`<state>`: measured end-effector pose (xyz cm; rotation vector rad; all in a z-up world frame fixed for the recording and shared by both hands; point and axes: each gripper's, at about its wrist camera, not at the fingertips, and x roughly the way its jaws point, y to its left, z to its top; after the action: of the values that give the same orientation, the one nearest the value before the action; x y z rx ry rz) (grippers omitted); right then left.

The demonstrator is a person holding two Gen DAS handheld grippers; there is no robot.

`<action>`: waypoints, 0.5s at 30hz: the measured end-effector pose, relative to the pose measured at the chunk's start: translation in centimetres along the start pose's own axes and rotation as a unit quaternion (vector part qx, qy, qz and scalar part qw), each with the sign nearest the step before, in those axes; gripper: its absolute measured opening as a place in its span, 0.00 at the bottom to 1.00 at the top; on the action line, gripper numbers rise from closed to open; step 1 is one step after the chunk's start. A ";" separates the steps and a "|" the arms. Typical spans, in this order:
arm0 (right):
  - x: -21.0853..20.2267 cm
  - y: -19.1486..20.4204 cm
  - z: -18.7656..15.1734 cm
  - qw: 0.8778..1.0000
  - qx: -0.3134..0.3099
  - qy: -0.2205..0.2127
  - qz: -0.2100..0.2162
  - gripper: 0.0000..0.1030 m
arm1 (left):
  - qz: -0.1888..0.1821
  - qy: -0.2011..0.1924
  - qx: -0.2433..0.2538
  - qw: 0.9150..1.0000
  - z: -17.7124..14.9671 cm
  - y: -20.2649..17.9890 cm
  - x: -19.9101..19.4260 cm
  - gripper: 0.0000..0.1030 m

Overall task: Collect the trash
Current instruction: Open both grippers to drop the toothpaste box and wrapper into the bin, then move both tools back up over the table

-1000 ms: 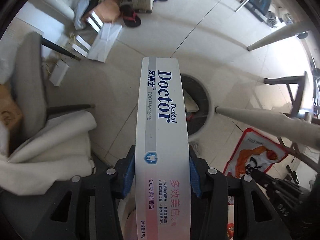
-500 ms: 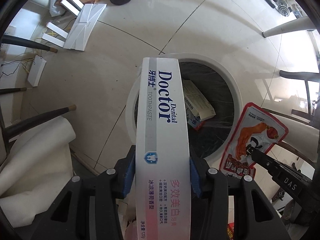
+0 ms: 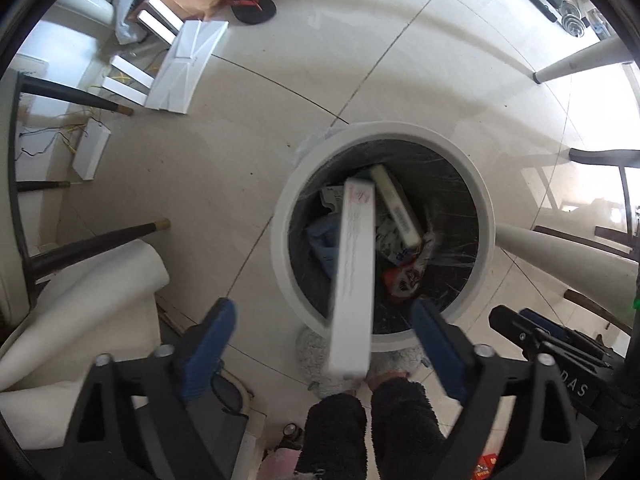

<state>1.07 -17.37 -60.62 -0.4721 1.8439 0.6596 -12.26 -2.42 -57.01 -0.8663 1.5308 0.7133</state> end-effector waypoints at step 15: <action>-6.3 2.2 -5.3 0.990 -0.054 -0.082 -0.098 1.00 | 0.032 -0.019 0.004 0.999 -4.7 1.4 -5.3 0.99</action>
<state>-1.86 -18.99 -52.77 -0.6433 1.5891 0.6458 -15.74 -4.85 -51.19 -0.7955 1.5317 0.7652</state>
